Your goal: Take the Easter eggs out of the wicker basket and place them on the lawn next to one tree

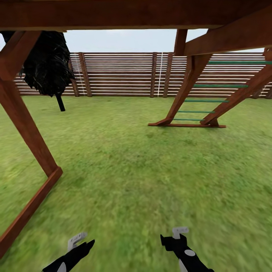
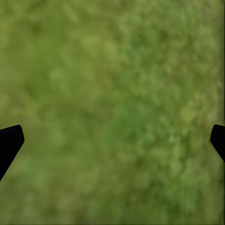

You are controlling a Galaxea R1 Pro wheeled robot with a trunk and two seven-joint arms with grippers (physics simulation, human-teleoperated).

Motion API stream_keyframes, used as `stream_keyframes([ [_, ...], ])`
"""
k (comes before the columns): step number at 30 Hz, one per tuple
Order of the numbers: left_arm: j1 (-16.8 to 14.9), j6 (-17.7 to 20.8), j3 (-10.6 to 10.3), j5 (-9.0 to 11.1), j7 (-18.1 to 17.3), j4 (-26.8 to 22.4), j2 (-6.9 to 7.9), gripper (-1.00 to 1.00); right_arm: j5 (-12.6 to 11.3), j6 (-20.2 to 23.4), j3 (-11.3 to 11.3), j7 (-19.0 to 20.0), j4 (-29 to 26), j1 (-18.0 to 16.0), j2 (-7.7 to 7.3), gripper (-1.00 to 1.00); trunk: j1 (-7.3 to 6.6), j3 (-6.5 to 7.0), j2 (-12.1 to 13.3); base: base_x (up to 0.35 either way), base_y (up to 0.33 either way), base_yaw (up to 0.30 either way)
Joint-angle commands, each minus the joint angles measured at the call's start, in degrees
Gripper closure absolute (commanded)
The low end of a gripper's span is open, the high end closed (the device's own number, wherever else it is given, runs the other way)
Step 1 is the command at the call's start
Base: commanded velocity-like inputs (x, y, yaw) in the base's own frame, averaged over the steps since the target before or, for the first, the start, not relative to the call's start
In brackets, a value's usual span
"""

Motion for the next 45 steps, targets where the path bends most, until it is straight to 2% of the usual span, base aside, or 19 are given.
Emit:
stream_keyframes([
  [1, 0.0, 0.6, 0.3, 0.6, -0.3, -0.1, -0.03, -1.00, 0.3, -0.2, 0.0, 0.0, 0.0, 0.0, 0.00, -1.00, 0.02, -0.05, 0.0, 0.314, -0.104, 0.053],
  [9, 0.0, 0.6, 0.3, 0.6, -0.3, -0.1, -0.03, -1.00, 0.2, -0.1, 0.0, -0.1, 0.0, 0.0, 0.00, -1.00, 0.02, -0.05, 0.0, 0.314, -0.104, 0.159],
  [38, 0.0, 0.6, 0.4, 0.6, -0.3, -0.1, -0.03, -1.00, 0.2, -0.2, 0.0, -0.1, 0.0, 0.0, 0.00, -1.00, 0.02, -0.05, 0.0, 0.314, -0.104, 0.006],
  [45, 0.0, 0.6, 0.4, 0.6, -0.3, -0.1, 0.01, -1.00, 0.2, -0.2, 0.0, -0.1, 0.0, 0.1, 0.00, -1.00, 0.02, -0.05, 0.0, 0.314, -0.104, 0.237],
])
